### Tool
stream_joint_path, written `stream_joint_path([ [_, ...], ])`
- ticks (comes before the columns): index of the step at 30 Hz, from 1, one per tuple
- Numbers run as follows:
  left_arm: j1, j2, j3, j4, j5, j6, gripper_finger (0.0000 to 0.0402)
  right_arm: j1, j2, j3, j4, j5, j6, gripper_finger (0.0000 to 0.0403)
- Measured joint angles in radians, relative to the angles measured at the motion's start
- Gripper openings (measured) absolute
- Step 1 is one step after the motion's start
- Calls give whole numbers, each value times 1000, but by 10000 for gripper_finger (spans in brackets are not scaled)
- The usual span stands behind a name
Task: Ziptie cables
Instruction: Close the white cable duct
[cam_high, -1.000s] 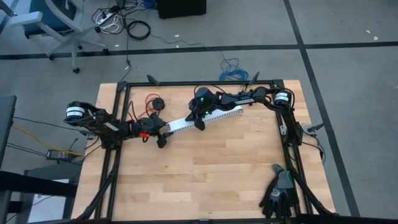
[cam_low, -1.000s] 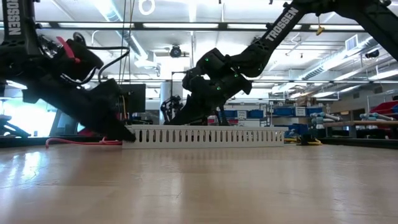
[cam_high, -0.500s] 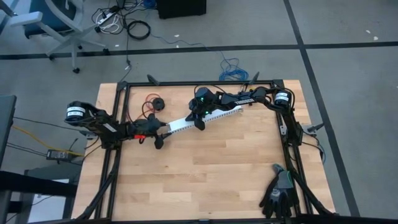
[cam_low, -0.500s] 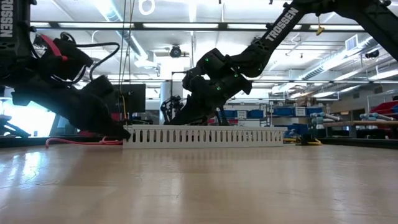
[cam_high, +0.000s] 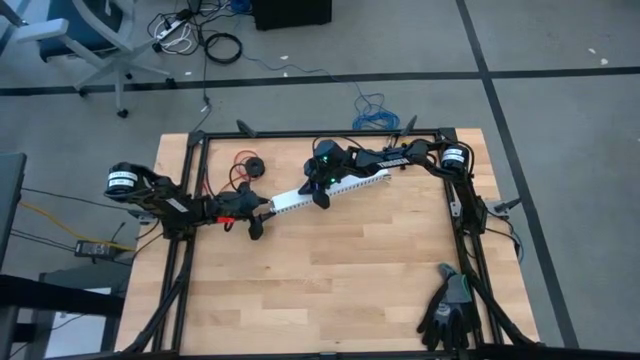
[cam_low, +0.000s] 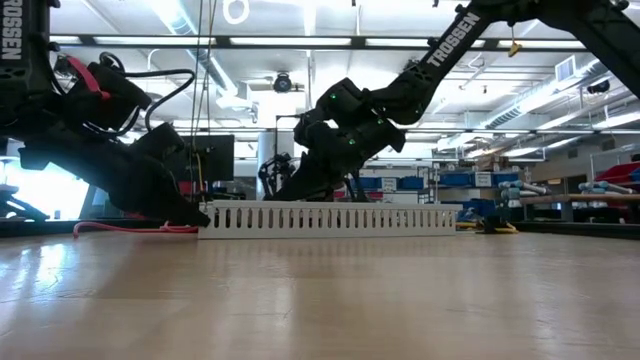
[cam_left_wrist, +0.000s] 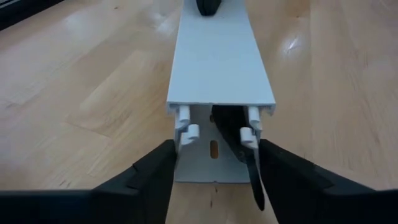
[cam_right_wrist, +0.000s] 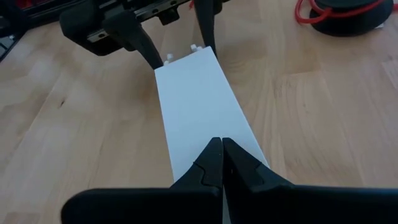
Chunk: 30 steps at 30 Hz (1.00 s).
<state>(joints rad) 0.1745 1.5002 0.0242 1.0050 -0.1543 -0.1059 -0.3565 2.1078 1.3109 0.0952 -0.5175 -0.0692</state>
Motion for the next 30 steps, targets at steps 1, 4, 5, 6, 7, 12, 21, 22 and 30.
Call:
stream_joint_path([
  [1, 0, 0, 0, 0, 0, 0, 222, 0, 0, 0, 0, 0, 0, 0],
  [4, 0, 0, 0, 0, 0, 0, 216, 0, 0, 0, 0, -2, 5, 0],
  [5, 0, 0, 0, -1, 0, 0, 216, 0, -6, -1, -5, -1, 12, 0],
  [6, 0, 0, 1, -2, 0, 0, 215, 0, -15, -1, -15, 4, 16, 0],
  [7, 0, 0, 2, -2, 0, 0, 215, 0, -28, -3, -26, 8, 16, 0],
  [12, 0, 0, 2, -5, 0, -1, 214, -1, -156, -4, -191, 52, -53, 0],
  [21, 0, 0, 1, -8, 0, -2, 214, -57, -334, -82, -476, 213, -128, 0],
  [22, 0, 0, 1, -8, 0, -2, 214, -65, -337, -100, -467, 212, -118, 0],
  [30, 0, 0, -3, -4, -1, -4, 214, -55, -185, -163, -167, 101, -34, 0],
])
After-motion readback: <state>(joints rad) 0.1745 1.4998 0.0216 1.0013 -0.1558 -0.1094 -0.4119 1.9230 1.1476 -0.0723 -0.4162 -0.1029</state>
